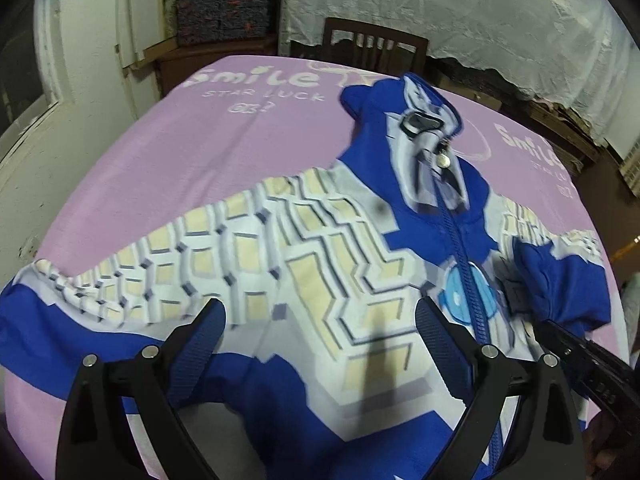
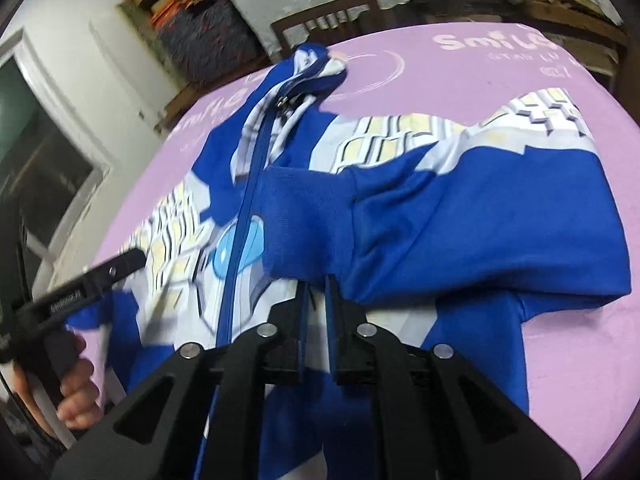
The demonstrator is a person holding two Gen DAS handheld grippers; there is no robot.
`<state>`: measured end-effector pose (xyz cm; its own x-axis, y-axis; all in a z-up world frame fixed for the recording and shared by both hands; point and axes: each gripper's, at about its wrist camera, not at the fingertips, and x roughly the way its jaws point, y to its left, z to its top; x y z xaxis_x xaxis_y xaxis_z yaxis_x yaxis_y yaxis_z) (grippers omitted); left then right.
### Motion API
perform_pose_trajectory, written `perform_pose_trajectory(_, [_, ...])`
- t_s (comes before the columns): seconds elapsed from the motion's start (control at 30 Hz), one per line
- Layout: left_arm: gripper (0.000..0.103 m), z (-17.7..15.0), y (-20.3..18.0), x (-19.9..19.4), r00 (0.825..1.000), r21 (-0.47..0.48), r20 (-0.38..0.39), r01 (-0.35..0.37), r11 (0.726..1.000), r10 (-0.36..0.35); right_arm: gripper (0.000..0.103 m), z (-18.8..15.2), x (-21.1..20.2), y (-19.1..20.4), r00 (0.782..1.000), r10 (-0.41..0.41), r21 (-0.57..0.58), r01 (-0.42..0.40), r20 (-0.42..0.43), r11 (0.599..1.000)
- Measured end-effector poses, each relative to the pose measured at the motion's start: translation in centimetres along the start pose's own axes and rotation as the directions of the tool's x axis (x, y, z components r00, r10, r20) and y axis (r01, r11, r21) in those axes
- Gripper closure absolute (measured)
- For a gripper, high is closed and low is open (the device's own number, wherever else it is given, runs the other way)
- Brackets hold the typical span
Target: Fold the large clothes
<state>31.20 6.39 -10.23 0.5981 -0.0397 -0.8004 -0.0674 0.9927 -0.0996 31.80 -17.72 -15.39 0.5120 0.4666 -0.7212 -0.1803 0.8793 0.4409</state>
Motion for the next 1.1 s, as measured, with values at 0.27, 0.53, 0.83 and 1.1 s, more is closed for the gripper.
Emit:
perform_pose_trajectory(0.27, [0.01, 0.1, -4.2, 0.1, 0.976, 0.048, -0.083, 0.205, 0.978, -0.2, 0.079, 0.1, -7.1, -2.2, 0.987, 0.029, -0.021, -0.026, 0.156, 0.999])
perform_pose_trajectory(0.53, [0.027, 1.6, -11.9, 2.9, 0.908, 0.071, -0.23, 0.375, 0.924, -0.351, 0.078, 1.0, -9.8, -9.8, 0.949, 0.08, 0.167, -0.136, 0.304, 0.976])
perform_pose_trajectory(0.83, [0.087, 1.9, -15.8, 5.5, 0.918, 0.106, -0.257, 0.338, 0.935, -0.302, 0.078, 1.3, -11.6, -14.1, 0.924, 0.049, 0.263, -0.158, 0.378, 0.952])
perform_pose_trajectory(1.1, [0.09, 3.5, -12.2, -0.6, 0.966, 0.134, -0.099, 0.253, 0.958, -0.241, 0.078, 1.1, -11.2, -14.3, 0.925, 0.075, 0.265, -0.183, 0.372, 0.947])
